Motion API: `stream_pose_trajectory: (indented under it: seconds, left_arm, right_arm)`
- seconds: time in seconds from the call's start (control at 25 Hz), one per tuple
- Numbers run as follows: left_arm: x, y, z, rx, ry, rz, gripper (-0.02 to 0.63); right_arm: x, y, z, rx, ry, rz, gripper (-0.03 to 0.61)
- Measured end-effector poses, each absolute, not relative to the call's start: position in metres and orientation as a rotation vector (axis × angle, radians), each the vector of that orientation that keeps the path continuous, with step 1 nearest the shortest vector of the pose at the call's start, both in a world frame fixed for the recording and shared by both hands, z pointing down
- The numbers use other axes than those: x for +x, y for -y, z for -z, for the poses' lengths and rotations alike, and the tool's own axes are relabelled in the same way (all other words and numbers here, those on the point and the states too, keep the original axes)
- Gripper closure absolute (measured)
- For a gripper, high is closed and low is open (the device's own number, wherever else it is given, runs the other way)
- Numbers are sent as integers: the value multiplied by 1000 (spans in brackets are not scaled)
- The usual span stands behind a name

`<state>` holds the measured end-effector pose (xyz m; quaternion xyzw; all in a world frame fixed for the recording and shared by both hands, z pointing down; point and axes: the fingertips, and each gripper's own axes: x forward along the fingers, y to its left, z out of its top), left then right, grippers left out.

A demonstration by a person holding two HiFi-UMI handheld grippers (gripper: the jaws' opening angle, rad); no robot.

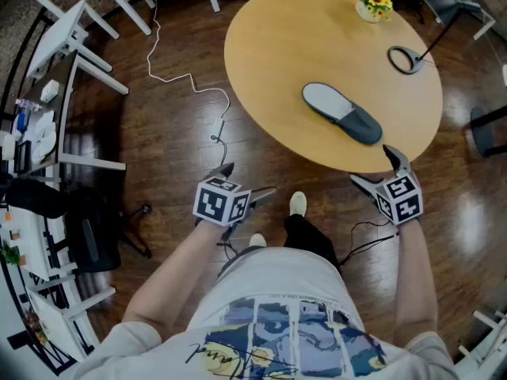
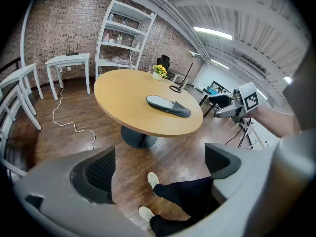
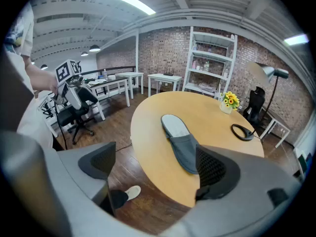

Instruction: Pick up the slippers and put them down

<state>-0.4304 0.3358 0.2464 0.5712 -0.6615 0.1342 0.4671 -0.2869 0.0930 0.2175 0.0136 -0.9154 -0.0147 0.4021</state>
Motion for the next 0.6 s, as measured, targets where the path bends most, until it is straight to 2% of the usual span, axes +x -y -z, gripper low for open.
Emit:
stream_pose_trajectory:
  seconds: [0.24,0.6]
  left_arm:
    - [-449,-276,-238,1397,1624,-321,48]
    - [-445,-238,-237,1351,1656,-309,48]
  right_arm:
    - [-333,-32,-246,-78,2264,115,54]
    - [-392,11,-338,-298,2106,190,48]
